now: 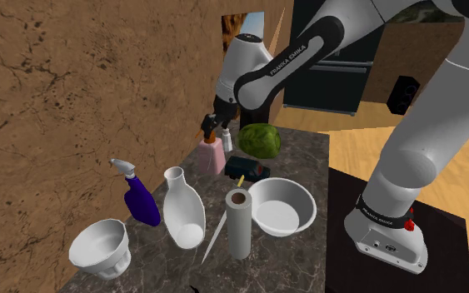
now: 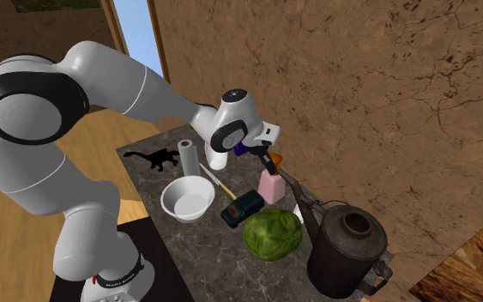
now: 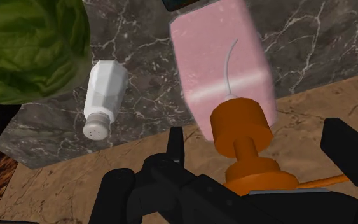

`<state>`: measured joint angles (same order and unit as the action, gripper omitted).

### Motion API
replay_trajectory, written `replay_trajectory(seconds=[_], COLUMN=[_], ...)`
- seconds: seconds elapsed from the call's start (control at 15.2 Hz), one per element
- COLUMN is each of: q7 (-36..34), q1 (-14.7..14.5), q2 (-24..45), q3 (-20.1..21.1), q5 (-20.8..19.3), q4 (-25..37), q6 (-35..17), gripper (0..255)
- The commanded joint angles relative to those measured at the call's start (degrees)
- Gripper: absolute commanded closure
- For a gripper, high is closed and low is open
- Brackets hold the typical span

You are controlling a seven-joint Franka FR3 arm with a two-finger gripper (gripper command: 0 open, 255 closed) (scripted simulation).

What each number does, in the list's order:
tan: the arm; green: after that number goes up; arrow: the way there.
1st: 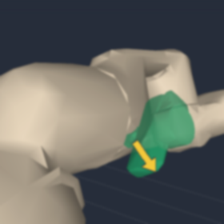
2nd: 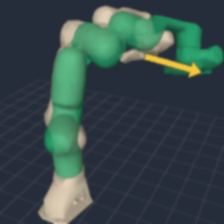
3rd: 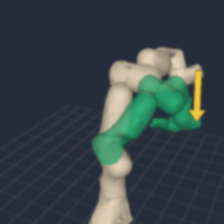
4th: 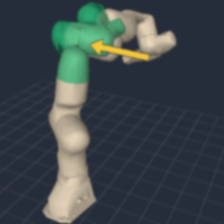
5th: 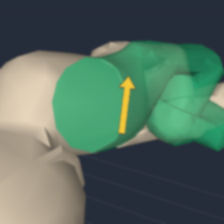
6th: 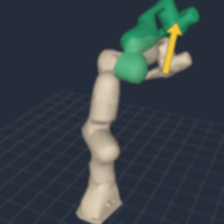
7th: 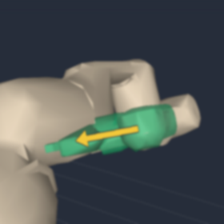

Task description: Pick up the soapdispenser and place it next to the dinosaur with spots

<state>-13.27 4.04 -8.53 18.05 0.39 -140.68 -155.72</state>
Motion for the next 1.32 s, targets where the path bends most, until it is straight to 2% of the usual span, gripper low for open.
replay_trajectory(seconds=[0.0,0.2,0.73,0.79,1.25], q7=[-1.0,-2.8,-2.8,-2.8,-2.8], q1=[0.4,1.1,1.0,1.0,1.0], q2=[2.0,5.2,5.2,5.2,5.2], q3=[0.4,0.7,0.7,0.7,0.7], q5=[-1.3,-3.8,-3.8,-3.8,-3.8], q4=[0.5,1.0,1.0,1.0,1.0], q6=[-1.6,-4.0,-4.0,-4.0,-4.0], gripper=[0,0,0,255,255])
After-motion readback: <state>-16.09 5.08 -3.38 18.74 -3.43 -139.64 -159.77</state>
